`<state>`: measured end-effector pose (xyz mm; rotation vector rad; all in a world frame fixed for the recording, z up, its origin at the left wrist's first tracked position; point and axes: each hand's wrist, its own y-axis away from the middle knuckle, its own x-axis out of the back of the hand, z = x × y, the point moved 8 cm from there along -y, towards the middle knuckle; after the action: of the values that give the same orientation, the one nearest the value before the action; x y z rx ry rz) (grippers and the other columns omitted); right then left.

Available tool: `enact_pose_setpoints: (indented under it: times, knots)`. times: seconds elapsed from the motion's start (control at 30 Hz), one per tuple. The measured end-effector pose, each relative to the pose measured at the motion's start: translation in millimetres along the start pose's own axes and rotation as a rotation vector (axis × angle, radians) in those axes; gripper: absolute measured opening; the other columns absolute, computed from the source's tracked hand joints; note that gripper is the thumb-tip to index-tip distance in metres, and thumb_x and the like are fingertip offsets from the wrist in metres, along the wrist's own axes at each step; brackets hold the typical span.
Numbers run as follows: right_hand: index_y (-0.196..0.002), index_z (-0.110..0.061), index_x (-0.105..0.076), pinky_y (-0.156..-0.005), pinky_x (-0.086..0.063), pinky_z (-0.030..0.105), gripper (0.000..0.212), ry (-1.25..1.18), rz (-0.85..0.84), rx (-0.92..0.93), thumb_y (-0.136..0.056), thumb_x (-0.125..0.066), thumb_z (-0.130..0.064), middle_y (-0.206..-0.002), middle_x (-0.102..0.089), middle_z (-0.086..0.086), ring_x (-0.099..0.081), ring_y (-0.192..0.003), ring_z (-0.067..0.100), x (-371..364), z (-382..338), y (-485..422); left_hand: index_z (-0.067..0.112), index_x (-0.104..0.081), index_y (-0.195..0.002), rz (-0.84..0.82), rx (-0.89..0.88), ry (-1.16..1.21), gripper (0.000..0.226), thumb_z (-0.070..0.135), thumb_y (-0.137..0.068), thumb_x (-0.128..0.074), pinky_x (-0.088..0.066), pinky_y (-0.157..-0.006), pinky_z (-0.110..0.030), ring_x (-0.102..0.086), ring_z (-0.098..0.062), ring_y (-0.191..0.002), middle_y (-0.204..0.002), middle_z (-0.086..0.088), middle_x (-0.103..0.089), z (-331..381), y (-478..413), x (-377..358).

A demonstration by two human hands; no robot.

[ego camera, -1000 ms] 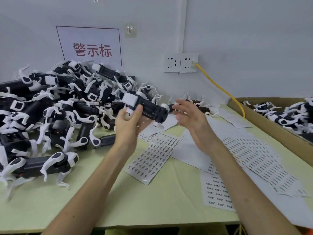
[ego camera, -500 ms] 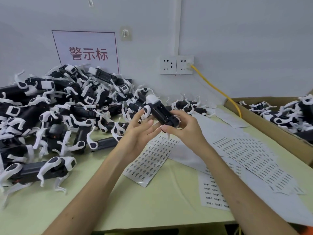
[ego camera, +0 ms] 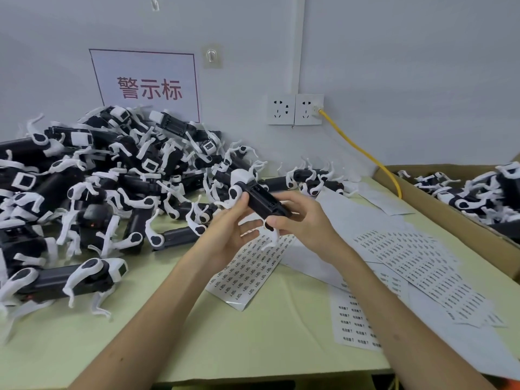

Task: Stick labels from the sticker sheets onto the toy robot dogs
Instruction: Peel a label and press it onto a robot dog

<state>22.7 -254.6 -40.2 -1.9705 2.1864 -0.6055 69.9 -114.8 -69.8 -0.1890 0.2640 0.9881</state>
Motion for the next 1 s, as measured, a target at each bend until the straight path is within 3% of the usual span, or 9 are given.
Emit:
enact_pose_setpoints:
  times: [0.13, 0.2, 0.27, 0.33, 0.4, 0.53, 0.67, 0.83, 1.0]
  knots:
    - [-0.122, -0.015, -0.067, -0.091, -0.056, 0.043, 0.03, -0.03, -0.029, -0.037, -0.093, -0.073, -0.017, -0.111, -0.071, 0.019, -0.068, -0.097, 0.027, -3.0, 2.6, -0.3, 0.007, -0.058, -0.143, -0.005, -0.056, 0.022, 0.062, 0.046, -0.096, -0.054, -0.052, -0.102, -0.036, -0.059, -0.029, -0.113, -0.143, -0.014, -0.063, 4.8, 3.2, -0.9]
    - [-0.119, -0.011, -0.069, -0.092, -0.056, 0.043, 0.025, -0.064, 0.009, -0.047, -0.094, -0.071, -0.018, -0.109, -0.072, 0.018, -0.069, -0.098, 0.029, 1.8, 3.4, -1.1, 0.002, -0.059, -0.141, -0.033, -0.08, 0.019, 0.061, 0.043, -0.095, -0.056, -0.052, -0.103, -0.037, -0.058, -0.031, -0.109, -0.141, -0.019, -0.062, 5.7, 3.9, -3.9]
    - [-0.108, -0.012, -0.072, -0.084, -0.057, 0.036, 0.017, -0.06, 0.049, -0.041, -0.092, -0.074, -0.017, -0.1, -0.075, 0.01, -0.07, -0.094, 0.026, 7.2, 4.0, -2.1, 0.006, -0.071, -0.126, -0.061, -0.095, -0.008, 0.048, 0.039, -0.094, -0.061, -0.056, -0.093, -0.034, -0.064, -0.024, -0.094, -0.12, -0.015, -0.072, 4.5, 4.4, -8.1]
    - [-0.095, -0.017, -0.07, -0.075, -0.053, 0.023, 0.01, -0.039, 0.072, -0.045, -0.089, -0.078, -0.019, -0.087, -0.073, -0.002, -0.068, -0.083, 0.013, 10.8, 6.7, -2.5, 0.021, -0.083, -0.091, -0.077, -0.114, -0.104, 0.024, 0.038, -0.091, -0.065, -0.059, -0.081, -0.026, -0.068, -0.014, -0.077, -0.09, 0.002, -0.075, 1.6, 4.1, -11.4]
    - [-0.09, -0.018, -0.068, -0.07, -0.051, 0.017, 0.013, -0.027, 0.085, -0.042, -0.087, -0.08, -0.021, -0.08, -0.07, -0.009, -0.065, -0.077, 0.008, 12.7, 9.4, -3.3, 0.024, -0.081, -0.075, -0.086, -0.149, -0.16, 0.026, 0.038, -0.089, -0.065, -0.057, -0.077, -0.022, -0.069, -0.01, -0.072, -0.077, 0.007, -0.072, 0.9, 4.3, -14.6]
    - [-0.087, -0.017, -0.067, -0.067, -0.049, 0.017, 0.027, 0.016, 0.133, 0.0, -0.08, -0.082, -0.039, -0.076, -0.066, -0.01, -0.061, -0.072, 0.007, 13.8, 6.4, -3.2, 0.002, -0.075, -0.097, -0.075, -0.195, -0.154, 0.036, 0.036, -0.087, -0.069, -0.059, -0.08, -0.028, -0.072, -0.018, -0.078, -0.085, -0.01, -0.073, 0.1, 3.6, -13.9]
    - [-0.085, -0.013, -0.064, -0.068, -0.046, 0.021, 0.048, 0.066, 0.177, 0.041, -0.071, -0.075, -0.058, -0.076, -0.063, -0.007, -0.057, -0.071, 0.009, 13.8, 4.3, -1.5, 0.012, -0.077, -0.082, -0.041, -0.223, -0.258, 0.019, 0.03, -0.088, -0.073, -0.061, -0.078, -0.03, -0.072, -0.019, -0.078, -0.076, -0.01, -0.073, -1.2, 3.4, -13.6]
    - [-0.086, -0.007, -0.059, -0.073, -0.041, 0.026, 0.045, -0.068, 0.071, -0.085, -0.079, -0.072, -0.05, -0.079, -0.06, -0.003, -0.055, -0.077, 0.012, 9.1, 11.8, -3.5, 0.011, -0.076, -0.107, -0.07, -0.219, -0.352, 0.022, 0.027, -0.092, -0.071, -0.061, -0.085, -0.032, -0.075, -0.015, -0.092, -0.101, -0.007, -0.08, 0.6, 3.9, -13.7]
    - [-0.108, -0.012, -0.06, -0.083, -0.043, 0.035, 0.043, -0.235, -0.089, -0.218, -0.087, -0.066, -0.049, -0.097, -0.066, 0.0, -0.063, -0.089, 0.014, 2.8, 16.1, -1.0, 0.014, -0.076, -0.107, -0.135, -0.195, -0.34, 0.03, 0.036, -0.087, -0.068, -0.06, -0.084, -0.028, -0.075, -0.015, -0.096, -0.105, -0.005, -0.079, -0.6, 6.5, -18.4]
